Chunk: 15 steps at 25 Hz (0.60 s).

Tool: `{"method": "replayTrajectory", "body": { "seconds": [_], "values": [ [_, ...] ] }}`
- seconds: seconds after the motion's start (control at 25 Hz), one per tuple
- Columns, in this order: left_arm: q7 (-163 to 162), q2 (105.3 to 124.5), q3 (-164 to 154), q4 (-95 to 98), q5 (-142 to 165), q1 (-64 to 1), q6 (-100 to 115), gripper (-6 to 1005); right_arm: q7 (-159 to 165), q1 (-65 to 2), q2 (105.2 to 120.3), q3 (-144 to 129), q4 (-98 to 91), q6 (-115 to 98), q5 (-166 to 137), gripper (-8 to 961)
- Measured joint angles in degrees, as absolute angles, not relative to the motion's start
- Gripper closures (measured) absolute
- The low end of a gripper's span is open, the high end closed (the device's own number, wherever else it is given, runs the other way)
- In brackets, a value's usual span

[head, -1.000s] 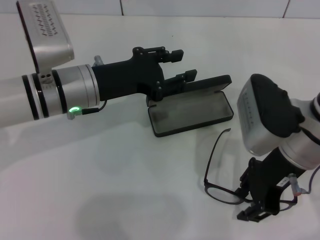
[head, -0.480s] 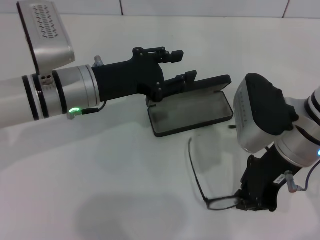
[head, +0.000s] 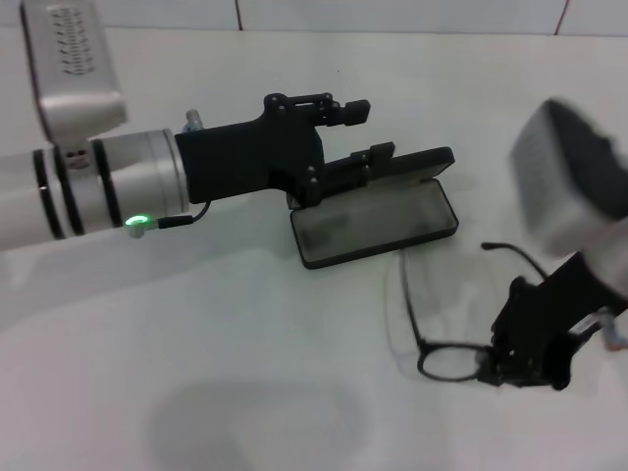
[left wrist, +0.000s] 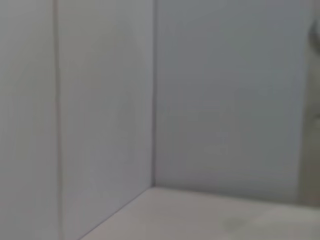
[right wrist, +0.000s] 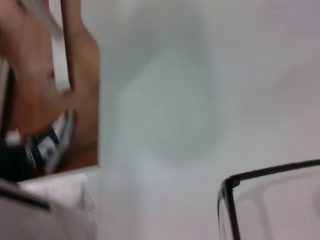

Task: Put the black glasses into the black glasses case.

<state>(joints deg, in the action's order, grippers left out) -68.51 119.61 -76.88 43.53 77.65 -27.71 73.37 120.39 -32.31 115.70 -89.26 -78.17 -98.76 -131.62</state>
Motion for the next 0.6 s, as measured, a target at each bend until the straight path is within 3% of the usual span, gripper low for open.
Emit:
{"method": "replayTrajectory", "body": {
  "seconds": [0.32, 0.6],
  "values": [
    [-70.5, 119.36, -67.1, 40.4, 77.6, -27.7, 94.0, 470, 101.1, -23.6, 115.87, -69.7, -78.0, -107.9, -114.4, 835],
    [-79.7, 119.29, -63.7, 38.2, 77.5, -31.0, 101.9, 471, 75.6, -20.6, 115.73, -62.2, -61.2, -109.8, -103.6, 836]
  ]
}}
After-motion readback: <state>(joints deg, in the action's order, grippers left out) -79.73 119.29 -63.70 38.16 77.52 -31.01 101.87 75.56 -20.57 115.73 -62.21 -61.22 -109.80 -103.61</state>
